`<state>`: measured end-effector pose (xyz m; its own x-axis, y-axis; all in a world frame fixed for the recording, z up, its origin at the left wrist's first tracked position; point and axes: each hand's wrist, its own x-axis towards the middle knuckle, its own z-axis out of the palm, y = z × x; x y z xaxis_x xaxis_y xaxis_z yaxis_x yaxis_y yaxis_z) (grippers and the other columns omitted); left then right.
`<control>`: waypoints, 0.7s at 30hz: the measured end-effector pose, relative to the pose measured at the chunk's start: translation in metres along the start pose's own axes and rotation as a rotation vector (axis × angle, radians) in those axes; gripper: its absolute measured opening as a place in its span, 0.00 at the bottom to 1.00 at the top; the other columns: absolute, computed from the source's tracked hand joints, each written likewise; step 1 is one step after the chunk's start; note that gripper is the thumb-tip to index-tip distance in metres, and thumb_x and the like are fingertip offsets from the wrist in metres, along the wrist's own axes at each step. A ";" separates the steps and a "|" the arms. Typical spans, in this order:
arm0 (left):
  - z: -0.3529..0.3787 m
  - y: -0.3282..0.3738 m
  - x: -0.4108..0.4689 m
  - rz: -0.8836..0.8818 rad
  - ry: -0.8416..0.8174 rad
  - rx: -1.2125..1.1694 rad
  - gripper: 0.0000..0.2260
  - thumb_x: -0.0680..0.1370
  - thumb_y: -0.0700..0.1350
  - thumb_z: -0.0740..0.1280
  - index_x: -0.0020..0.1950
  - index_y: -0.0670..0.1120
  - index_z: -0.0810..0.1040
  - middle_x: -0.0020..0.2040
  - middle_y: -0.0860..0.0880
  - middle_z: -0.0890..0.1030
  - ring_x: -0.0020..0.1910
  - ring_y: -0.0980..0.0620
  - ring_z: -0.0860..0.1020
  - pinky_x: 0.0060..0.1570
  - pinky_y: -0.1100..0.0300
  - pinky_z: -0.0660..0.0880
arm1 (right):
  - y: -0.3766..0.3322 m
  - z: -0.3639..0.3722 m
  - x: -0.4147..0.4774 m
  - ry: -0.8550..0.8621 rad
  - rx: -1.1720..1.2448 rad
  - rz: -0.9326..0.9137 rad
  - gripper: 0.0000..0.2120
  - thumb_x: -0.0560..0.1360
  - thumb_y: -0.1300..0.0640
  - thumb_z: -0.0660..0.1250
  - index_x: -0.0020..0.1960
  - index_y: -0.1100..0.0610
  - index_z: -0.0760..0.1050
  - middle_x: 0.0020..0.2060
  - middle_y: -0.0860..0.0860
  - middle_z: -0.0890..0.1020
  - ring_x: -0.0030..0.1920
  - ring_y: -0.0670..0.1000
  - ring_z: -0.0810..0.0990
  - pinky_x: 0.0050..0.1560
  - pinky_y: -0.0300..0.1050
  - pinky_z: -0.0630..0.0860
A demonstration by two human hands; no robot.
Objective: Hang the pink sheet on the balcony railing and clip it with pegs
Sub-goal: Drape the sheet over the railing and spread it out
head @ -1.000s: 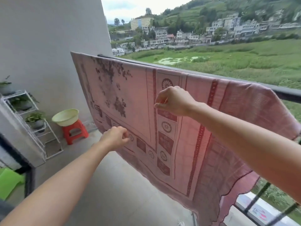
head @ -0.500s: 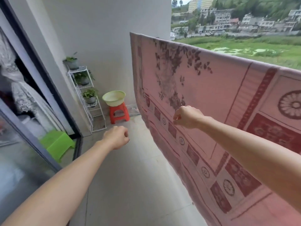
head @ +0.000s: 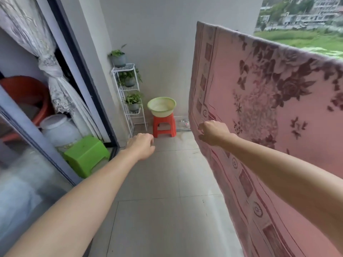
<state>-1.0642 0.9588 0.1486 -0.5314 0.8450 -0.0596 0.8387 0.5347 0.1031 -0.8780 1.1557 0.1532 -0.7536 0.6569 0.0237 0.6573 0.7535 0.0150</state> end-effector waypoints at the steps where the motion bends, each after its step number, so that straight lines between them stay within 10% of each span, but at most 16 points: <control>1: 0.003 -0.004 0.004 -0.008 -0.002 -0.007 0.11 0.78 0.50 0.64 0.58 0.50 0.77 0.59 0.46 0.79 0.58 0.43 0.77 0.55 0.51 0.73 | -0.003 0.005 0.006 -0.001 0.002 -0.009 0.12 0.72 0.51 0.66 0.54 0.53 0.77 0.50 0.53 0.82 0.49 0.58 0.81 0.43 0.47 0.74; 21: -0.016 -0.142 0.371 0.071 -0.144 0.052 0.10 0.79 0.47 0.63 0.58 0.47 0.76 0.58 0.46 0.79 0.56 0.43 0.77 0.51 0.52 0.73 | -0.018 0.068 0.393 -0.034 -0.020 0.077 0.16 0.74 0.53 0.64 0.60 0.53 0.76 0.56 0.54 0.82 0.54 0.57 0.81 0.49 0.51 0.79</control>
<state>-1.3824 1.1956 0.1275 -0.4508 0.8708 -0.1961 0.8808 0.4696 0.0609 -1.1866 1.4017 0.0940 -0.7004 0.7137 -0.0086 0.7131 0.7002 0.0341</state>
